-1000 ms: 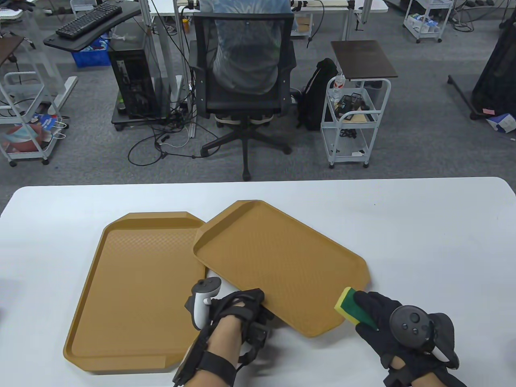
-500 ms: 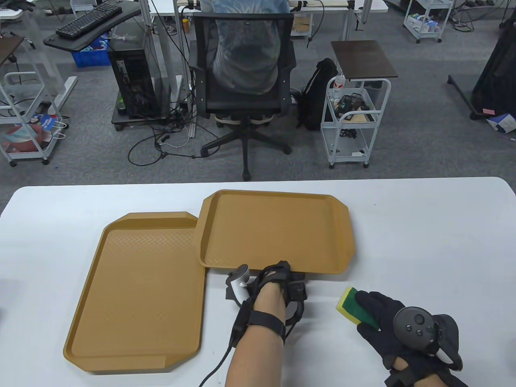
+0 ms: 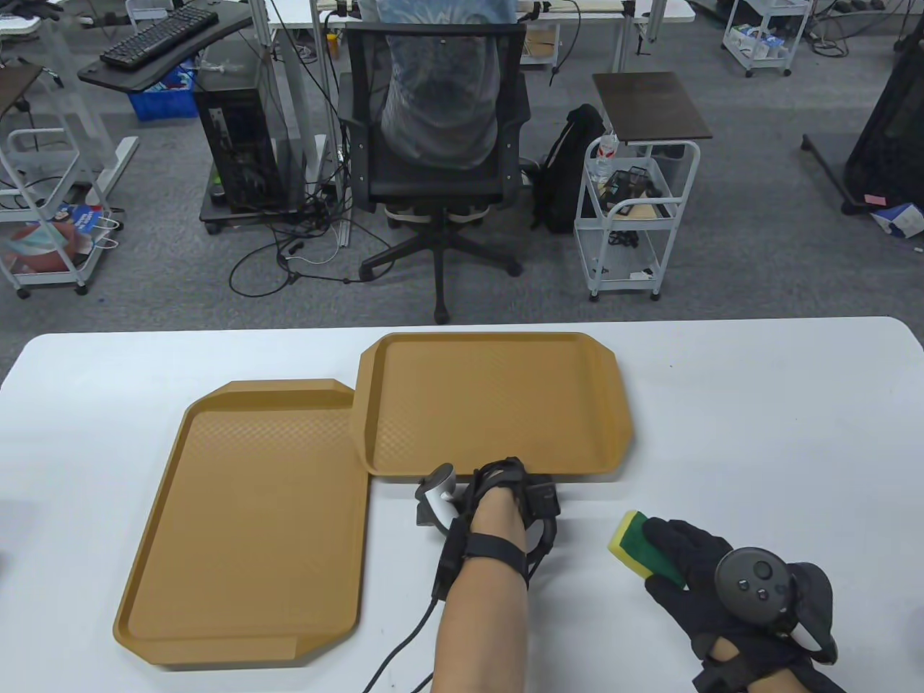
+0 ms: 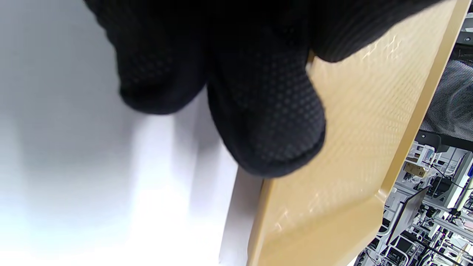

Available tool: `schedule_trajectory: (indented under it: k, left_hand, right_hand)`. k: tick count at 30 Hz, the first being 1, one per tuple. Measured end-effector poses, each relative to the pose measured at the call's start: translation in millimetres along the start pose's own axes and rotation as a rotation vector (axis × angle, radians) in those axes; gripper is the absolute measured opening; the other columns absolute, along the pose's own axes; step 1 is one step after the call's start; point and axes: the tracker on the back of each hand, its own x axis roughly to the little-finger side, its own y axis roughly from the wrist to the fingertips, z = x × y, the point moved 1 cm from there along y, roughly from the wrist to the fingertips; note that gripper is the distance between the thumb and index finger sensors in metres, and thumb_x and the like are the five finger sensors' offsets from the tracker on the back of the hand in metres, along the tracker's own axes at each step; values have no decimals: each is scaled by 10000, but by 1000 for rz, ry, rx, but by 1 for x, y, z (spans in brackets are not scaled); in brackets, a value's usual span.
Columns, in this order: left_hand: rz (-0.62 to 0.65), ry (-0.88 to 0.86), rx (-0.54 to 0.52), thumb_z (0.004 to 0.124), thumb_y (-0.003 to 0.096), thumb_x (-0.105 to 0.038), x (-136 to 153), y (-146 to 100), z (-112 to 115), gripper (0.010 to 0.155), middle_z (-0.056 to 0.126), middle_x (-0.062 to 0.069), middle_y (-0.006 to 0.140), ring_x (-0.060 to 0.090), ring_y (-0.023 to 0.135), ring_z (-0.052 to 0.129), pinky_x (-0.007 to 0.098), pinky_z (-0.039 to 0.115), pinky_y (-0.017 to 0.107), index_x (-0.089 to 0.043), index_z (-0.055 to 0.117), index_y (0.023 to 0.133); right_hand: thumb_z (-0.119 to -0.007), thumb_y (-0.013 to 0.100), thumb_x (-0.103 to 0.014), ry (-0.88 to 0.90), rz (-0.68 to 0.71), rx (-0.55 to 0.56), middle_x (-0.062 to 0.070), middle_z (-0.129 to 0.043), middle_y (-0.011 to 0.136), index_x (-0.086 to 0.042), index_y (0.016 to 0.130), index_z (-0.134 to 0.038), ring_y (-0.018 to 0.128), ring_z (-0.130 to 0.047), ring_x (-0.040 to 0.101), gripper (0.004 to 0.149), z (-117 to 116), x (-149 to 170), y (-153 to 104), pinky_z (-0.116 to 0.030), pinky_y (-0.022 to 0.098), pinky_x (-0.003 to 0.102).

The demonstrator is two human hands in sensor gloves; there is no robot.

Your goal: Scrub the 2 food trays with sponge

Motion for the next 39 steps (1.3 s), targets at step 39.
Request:
schedule_trajectory:
  k: [39]
  left_hand:
    - [444,843,-890,815,449,-542,-84,-114,-271,584,784,97,1031,401,886,824,561,658,626,-276,813,969]
  right_hand:
    - [-948,428,-387,-109,-15,-11,133,-684,1058,-341,1030,-626,924,-767,398,685,-8,-3,0,-697,701,575]
